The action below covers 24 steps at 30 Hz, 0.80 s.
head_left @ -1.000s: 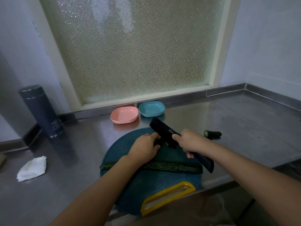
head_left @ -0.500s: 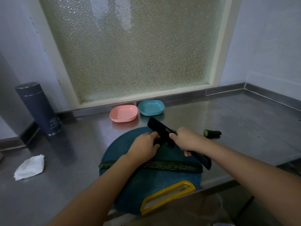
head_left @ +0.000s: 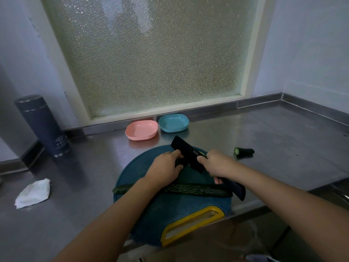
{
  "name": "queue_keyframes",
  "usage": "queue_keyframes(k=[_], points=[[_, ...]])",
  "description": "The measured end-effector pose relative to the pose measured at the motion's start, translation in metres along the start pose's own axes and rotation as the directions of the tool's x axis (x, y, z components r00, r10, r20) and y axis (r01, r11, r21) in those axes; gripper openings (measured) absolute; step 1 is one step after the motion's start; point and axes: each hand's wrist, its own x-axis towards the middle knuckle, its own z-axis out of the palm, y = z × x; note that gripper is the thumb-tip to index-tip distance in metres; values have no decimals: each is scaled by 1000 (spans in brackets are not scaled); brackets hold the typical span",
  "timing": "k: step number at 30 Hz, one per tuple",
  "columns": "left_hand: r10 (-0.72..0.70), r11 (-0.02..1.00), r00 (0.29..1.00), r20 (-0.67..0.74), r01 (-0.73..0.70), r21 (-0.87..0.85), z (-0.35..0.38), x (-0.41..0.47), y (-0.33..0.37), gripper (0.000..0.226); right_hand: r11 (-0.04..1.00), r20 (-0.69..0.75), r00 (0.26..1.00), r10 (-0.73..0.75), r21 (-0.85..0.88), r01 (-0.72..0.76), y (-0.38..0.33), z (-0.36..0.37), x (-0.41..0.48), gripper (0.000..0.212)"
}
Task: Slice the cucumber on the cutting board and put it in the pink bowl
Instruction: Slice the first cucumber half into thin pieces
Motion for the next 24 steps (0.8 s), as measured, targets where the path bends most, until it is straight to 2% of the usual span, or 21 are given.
queue_keyframes(k=[4, 12, 24], points=[[-9, 1000, 1000, 4, 9, -11, 1, 0, -1, 35, 998, -48, 998, -43, 47, 46, -3, -4, -1, 43], [7, 1000, 1000, -1, -7, -17, 2, 0, -2, 31, 999, -8, 1000, -25, 20, 25, -9, -5, -7, 41], [20, 1000, 1000, -8, -20, -2, 3, 0, -3, 29, 998, 9, 1000, -4, -58, 4, -21, 13, 6, 52]])
